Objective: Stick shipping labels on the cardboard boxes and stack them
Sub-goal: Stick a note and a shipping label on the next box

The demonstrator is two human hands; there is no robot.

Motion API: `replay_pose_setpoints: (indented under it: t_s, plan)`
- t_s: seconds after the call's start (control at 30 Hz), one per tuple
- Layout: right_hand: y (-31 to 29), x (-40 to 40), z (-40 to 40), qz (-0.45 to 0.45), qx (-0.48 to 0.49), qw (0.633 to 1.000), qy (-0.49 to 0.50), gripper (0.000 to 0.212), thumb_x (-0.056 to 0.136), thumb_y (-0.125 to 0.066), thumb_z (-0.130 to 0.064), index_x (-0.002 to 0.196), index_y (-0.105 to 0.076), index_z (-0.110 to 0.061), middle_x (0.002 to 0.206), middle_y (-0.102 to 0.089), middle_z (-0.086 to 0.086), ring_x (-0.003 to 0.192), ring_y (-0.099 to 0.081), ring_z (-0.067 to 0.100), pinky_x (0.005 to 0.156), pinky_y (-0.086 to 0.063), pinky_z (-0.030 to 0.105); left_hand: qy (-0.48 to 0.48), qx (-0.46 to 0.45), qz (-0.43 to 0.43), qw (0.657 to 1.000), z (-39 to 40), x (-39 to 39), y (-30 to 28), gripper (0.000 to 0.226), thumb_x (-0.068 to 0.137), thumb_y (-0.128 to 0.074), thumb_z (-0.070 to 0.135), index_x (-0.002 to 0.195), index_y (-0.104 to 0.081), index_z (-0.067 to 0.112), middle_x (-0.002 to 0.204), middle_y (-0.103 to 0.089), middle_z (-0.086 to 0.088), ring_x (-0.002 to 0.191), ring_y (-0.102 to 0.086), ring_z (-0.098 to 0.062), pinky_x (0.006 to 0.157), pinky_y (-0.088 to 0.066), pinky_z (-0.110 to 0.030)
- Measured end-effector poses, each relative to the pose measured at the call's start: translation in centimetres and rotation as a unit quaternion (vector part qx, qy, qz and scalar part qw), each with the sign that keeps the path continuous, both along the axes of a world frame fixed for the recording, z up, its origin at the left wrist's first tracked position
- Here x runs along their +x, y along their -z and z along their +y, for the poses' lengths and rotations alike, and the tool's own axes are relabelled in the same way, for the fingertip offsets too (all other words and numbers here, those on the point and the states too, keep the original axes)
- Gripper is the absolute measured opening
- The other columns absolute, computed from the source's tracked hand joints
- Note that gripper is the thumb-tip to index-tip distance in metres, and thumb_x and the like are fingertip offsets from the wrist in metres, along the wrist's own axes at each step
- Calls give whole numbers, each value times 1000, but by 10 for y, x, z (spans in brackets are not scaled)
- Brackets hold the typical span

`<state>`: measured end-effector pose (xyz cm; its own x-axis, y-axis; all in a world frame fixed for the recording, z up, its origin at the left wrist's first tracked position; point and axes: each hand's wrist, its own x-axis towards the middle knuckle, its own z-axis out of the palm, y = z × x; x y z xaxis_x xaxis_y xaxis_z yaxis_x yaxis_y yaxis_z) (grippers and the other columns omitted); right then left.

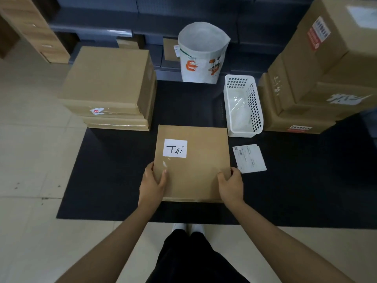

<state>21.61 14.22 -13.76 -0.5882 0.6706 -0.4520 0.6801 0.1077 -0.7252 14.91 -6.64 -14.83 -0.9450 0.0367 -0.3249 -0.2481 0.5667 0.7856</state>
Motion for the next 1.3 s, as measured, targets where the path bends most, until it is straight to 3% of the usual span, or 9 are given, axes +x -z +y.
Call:
replay_pose_setpoints:
  t_s: [0.27,0.4,0.47,0.53,0.63,0.77,1.0,1.17,1.3]
  plan:
    - [8,4,8,-7,3,999,-41,55,92,-57,-38,137,-41,-10,129,-52,6,115,-51,22,98,-47,41,28,-21,-5,999,1,-2,0,56,93,-52,44,139,-35,17,133,-47,1,101,-52,-12,78,-44,-29]
    - [4,1,17,-58,37,993,-97,48,90,-56,-45,124,-49,-12,119,-57,7,114,-52,26,95,-48,47,73,-107,-21,991,4,-6,-6,58,96,-44,44,142,-29,12,139,-43,-6,102,-57,-24,74,-45,-34]
    - [-4,1,22,-93,77,981,-150,45,93,-51,-48,118,-53,-12,115,-58,8,114,-51,27,94,-48,45,93,-168,-29,981,7,-8,-11,64,97,-41,43,147,-20,9,150,-30,-12,121,-51,-32,86,-47,-41]
    - [-14,3,28,-129,147,957,-216,47,97,-40,-49,122,-53,-11,119,-54,9,118,-45,25,97,-44,39,121,-253,23,960,12,-12,-18,65,98,-40,38,149,-16,6,154,-20,-19,139,-31,-36,109,-34,-45]
    - [-24,7,42,-142,245,919,-273,45,101,-34,-44,129,-50,-13,130,-50,7,121,-41,21,100,-39,34,182,-350,114,912,27,-22,-33,60,97,-40,27,149,-17,7,154,-22,-18,145,-16,-34,119,-17,-42]
    - [-30,11,69,-163,317,880,-312,41,98,-44,-35,133,-48,-15,136,-46,5,126,-38,20,104,-37,31,299,-318,156,886,73,-28,-47,57,95,-38,16,149,-20,7,155,-23,-10,146,-13,-26,120,-9,-37]
    - [-22,13,127,-190,318,869,-327,42,93,-50,-24,134,-47,-14,140,-43,6,129,-35,23,105,-35,32,399,-297,197,845,173,-18,-53,53,92,-42,13,144,-31,10,145,-36,-8,138,-27,-24,114,-16,-31]
    - [-10,-1,168,-164,300,859,-381,47,93,-54,-28,137,-43,-16,144,-37,6,132,-32,24,107,-33,33,391,-283,155,862,232,-15,-48,57,93,-46,15,147,-27,9,150,-32,-8,141,-23,-22,116,-13,-29]
    - [7,-8,192,-133,278,817,-487,66,92,-56,-30,148,-26,-15,158,-16,7,144,-13,27,117,-17,37,374,-312,109,866,263,-15,-34,59,96,-42,15,150,-20,8,155,-24,-8,147,-10,-22,117,-3,-28]
